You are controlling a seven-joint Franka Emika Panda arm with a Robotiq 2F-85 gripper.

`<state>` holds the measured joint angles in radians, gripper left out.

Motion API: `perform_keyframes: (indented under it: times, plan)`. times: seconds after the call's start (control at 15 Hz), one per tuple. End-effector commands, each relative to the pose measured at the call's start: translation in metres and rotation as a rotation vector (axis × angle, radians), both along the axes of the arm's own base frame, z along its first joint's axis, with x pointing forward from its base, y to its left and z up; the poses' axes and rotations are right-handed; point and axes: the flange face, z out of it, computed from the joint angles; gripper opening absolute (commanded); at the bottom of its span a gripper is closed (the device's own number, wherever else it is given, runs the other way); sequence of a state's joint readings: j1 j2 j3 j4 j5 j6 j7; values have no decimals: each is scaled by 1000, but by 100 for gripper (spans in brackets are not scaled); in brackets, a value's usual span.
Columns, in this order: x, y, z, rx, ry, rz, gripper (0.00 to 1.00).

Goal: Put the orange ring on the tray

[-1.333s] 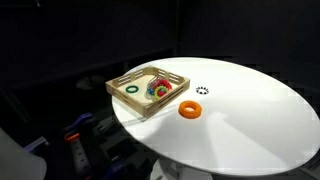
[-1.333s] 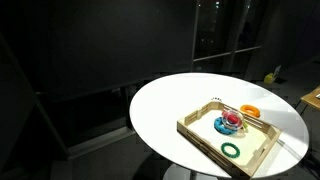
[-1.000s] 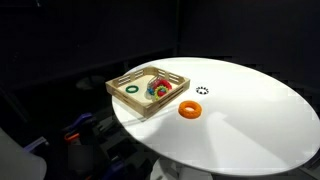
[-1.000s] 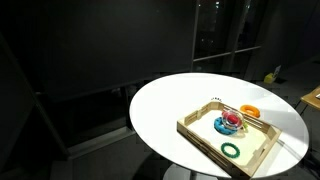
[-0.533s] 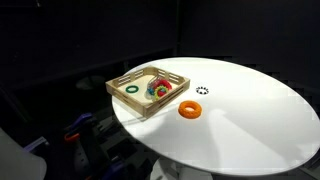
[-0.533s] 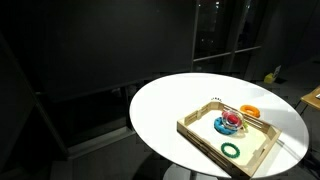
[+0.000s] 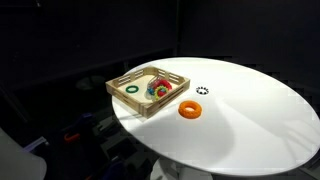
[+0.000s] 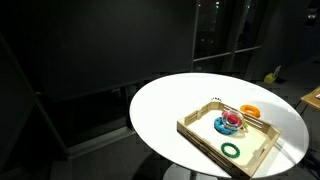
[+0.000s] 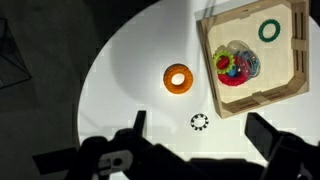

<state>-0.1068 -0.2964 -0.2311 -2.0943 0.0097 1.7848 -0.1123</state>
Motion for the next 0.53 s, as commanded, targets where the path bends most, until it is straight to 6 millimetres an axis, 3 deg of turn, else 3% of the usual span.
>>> perform_keyframes:
  times: [0.0, 0.47]
  plan:
    - [30, -1, -16, -25, 23, -31, 100]
    - [57, 1, -80, -38, 6, -54, 100]
